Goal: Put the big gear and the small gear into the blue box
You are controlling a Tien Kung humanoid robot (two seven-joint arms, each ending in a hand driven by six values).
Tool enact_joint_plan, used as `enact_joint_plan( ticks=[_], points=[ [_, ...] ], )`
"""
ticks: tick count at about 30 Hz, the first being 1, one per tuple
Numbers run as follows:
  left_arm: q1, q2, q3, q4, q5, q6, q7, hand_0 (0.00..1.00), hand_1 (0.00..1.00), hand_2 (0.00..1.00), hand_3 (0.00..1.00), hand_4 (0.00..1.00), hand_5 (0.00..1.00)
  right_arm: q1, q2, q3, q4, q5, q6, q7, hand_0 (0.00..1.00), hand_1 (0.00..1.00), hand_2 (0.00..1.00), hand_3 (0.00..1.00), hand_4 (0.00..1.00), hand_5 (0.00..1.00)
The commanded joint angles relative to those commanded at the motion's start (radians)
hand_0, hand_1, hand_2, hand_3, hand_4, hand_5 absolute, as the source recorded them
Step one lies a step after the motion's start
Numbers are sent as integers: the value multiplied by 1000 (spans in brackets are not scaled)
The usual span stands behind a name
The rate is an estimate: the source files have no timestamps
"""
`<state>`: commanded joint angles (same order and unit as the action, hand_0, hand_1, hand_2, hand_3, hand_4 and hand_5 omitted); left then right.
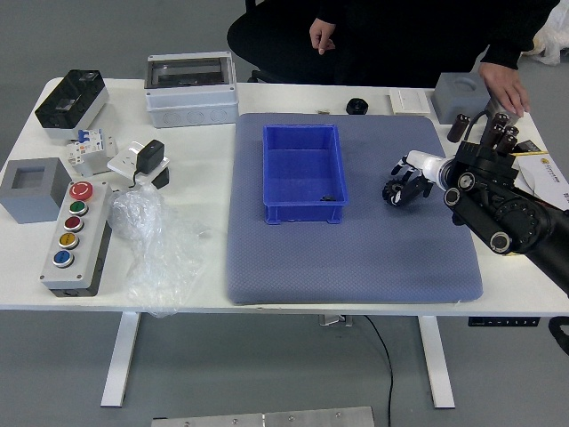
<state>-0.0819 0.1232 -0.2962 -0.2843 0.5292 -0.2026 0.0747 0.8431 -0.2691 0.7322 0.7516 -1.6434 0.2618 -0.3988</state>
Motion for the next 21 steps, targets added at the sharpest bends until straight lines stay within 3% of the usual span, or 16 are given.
enact_joint_plan(
  ticks=[3,4,9,10,21],
  points=[
    [0,0,-1,0,0,0,0,872,853,845,816,618,366,-2,1,-2,-1,-5,-8,-1,303,371,509,669,755,151],
    [0,-1,-1,0,0,0,0,872,853,845,816,619,365,-2,1,-2,-1,-7,-10,-1,276,318,441,635,712,135],
    [0,-1,-1,0,0,0,0,872,853,845,816,619,365,-7,5,-5,-4,-11,-18,-2,276,318,441,635,712,135],
    [0,-2,-1,0,0,0,0,872,853,845,817,619,366,-8,6,-6,-4,-12,-20,-2,259,297,424,621,662,89],
    [2,-1,-2,1,1,0,0,872,854,846,817,619,366,-3,0,-1,-7,8,-13,-7,269,300,422,627,668,114]
  ],
)
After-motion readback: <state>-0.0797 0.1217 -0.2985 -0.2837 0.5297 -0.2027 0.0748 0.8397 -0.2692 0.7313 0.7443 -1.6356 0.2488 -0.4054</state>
